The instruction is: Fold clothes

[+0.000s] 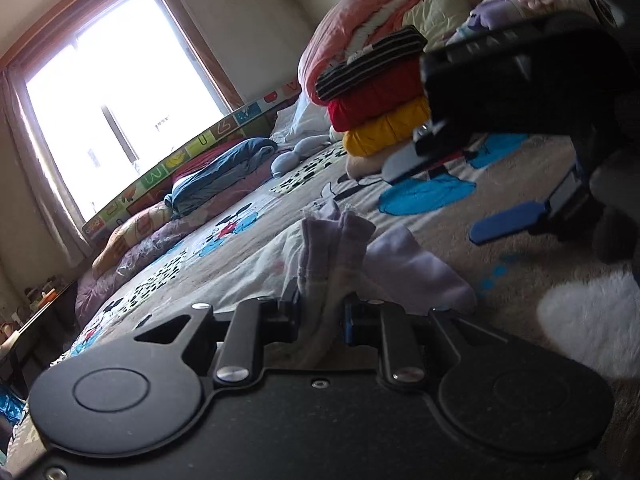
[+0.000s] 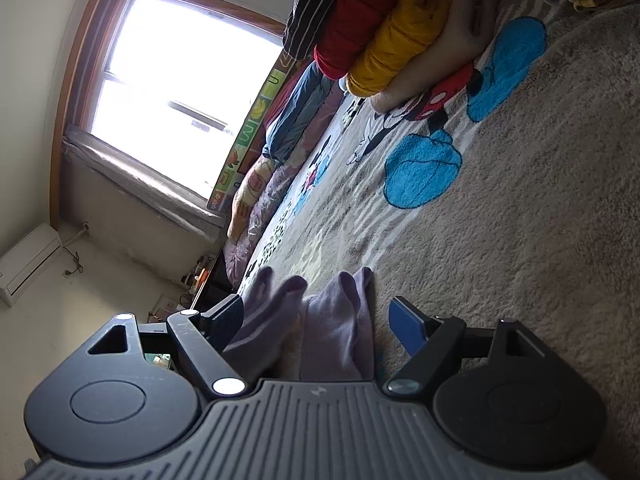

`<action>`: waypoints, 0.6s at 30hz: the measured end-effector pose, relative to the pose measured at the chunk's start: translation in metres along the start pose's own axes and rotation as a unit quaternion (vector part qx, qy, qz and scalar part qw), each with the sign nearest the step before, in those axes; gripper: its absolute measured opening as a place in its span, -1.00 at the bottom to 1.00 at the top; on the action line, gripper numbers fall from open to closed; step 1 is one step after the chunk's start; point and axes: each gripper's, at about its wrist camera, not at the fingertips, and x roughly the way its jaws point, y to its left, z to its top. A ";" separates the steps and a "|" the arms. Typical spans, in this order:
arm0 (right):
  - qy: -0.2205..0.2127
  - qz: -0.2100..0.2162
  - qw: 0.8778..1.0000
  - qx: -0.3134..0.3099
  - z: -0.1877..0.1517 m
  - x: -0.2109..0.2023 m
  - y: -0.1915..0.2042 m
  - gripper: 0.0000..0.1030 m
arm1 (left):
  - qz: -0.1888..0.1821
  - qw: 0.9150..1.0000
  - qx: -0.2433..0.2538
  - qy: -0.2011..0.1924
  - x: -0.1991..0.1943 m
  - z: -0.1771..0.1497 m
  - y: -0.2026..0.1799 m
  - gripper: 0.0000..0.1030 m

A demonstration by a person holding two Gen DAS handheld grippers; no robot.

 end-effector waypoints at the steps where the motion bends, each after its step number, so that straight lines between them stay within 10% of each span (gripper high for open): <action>1: 0.000 -0.001 1.000 -0.001 0.000 0.001 0.000 0.54 | -0.007 1.000 -0.001 0.000 0.000 0.001 0.001 -0.56; 5: -0.002 -0.006 1.000 -0.013 0.001 0.003 0.003 0.54 | -0.056 0.998 -0.018 -0.012 -0.010 0.007 0.007 0.12; 11: -0.028 -0.014 0.999 -0.040 0.003 0.000 0.013 0.54 | -0.122 0.991 -0.046 -0.034 -0.046 0.012 0.037 0.02; 18: -0.062 -0.019 0.984 -0.165 -0.004 0.000 0.051 0.41 | -0.025 0.971 -0.237 -0.020 -0.049 -0.013 0.151 -0.32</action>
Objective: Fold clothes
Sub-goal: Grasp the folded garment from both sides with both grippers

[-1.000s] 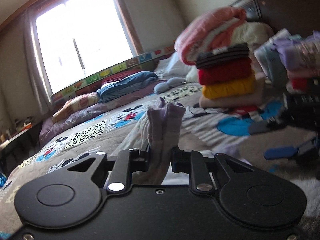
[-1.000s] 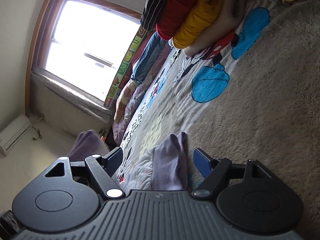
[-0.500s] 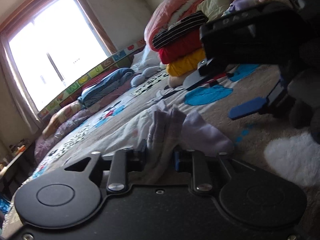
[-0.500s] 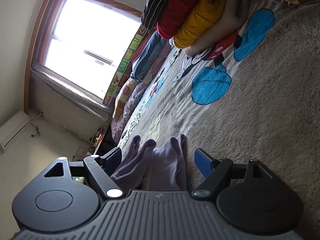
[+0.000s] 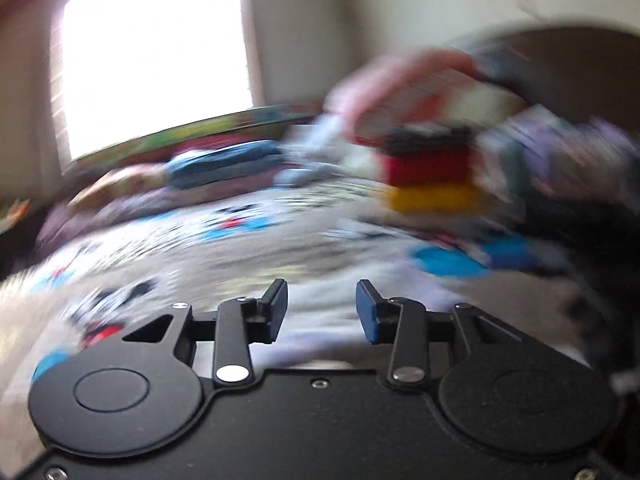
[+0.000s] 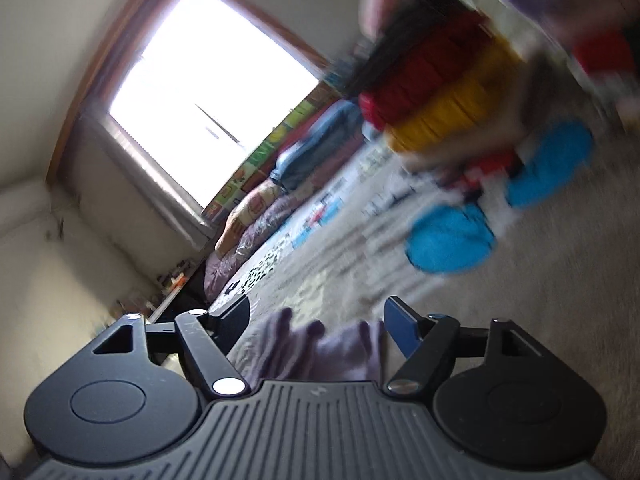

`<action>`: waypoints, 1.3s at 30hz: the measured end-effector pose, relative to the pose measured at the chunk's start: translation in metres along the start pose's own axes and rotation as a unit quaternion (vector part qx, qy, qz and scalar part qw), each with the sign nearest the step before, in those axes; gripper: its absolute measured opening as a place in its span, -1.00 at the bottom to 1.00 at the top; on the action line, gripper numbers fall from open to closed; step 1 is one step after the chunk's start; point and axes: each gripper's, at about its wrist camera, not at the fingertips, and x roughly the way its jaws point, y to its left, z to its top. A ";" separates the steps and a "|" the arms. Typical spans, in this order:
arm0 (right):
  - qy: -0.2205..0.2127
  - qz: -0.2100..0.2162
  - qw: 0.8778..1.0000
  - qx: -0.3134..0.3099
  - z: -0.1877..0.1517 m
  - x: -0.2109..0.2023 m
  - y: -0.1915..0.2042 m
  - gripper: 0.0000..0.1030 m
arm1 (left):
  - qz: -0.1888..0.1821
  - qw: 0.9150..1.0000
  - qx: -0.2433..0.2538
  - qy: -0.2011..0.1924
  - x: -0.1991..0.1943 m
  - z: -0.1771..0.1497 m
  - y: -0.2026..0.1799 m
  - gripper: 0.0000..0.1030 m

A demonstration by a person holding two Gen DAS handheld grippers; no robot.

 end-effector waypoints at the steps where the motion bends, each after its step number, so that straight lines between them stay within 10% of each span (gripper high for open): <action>1: -0.004 0.004 1.000 -0.027 0.000 0.001 0.009 0.37 | 0.018 0.999 -0.028 0.006 0.004 0.001 0.015 -0.32; 10: 0.033 0.058 0.969 -0.236 -0.029 0.032 0.084 0.11 | -0.019 0.995 -0.085 0.052 0.045 -0.026 0.027 -0.35; 20: 0.117 -0.016 0.956 -0.269 -0.052 0.068 0.069 -0.07 | 0.009 0.997 0.031 0.071 0.075 -0.062 -0.008 -0.37; 39: 0.044 -0.030 0.921 -0.386 -0.058 0.053 0.107 0.05 | -0.055 0.995 -0.051 0.060 0.085 -0.019 0.033 -0.32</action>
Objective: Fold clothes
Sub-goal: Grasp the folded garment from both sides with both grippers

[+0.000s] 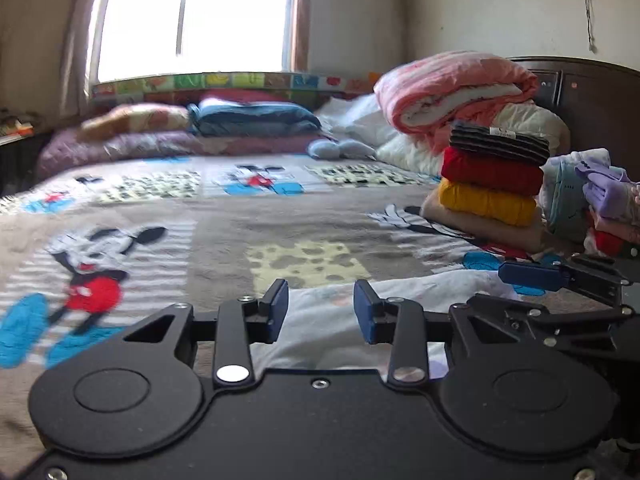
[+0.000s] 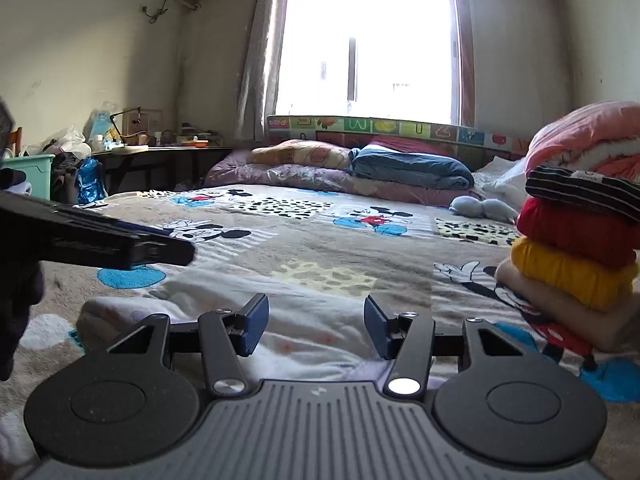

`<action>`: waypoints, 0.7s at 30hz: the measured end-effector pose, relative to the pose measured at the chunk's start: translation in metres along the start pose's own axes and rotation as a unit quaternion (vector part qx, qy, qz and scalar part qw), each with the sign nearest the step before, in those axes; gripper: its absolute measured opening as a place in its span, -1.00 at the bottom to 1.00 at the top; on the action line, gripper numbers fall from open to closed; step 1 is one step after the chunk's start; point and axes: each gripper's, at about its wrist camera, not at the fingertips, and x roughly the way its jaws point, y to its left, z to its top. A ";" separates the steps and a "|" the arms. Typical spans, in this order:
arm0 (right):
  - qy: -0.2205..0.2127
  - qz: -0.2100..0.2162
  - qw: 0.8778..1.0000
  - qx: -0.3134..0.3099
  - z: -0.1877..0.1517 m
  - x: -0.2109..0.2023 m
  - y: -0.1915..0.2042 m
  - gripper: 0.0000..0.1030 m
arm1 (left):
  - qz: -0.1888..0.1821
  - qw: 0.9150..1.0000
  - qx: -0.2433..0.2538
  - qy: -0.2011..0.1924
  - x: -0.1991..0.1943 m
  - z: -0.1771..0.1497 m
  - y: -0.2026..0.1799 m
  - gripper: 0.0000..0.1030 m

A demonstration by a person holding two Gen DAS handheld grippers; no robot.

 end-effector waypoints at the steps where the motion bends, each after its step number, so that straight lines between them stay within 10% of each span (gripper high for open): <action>1: 0.004 -0.001 1.000 0.001 -0.001 0.004 -0.002 0.07 | -0.010 1.000 0.005 0.019 0.011 -0.008 -0.003 -0.31; 5: 0.092 0.007 0.995 0.036 -0.015 0.033 -0.020 0.30 | -0.002 0.998 0.056 0.037 0.027 -0.027 -0.024 -0.32; 14: 0.091 0.014 0.995 0.032 -0.022 0.034 -0.020 0.30 | 0.017 0.995 0.089 0.040 0.028 -0.030 -0.031 -0.32; 21: 0.050 0.006 0.997 0.054 -0.017 0.006 -0.025 0.34 | 0.018 0.999 0.046 0.018 -0.044 -0.002 -0.014 -0.29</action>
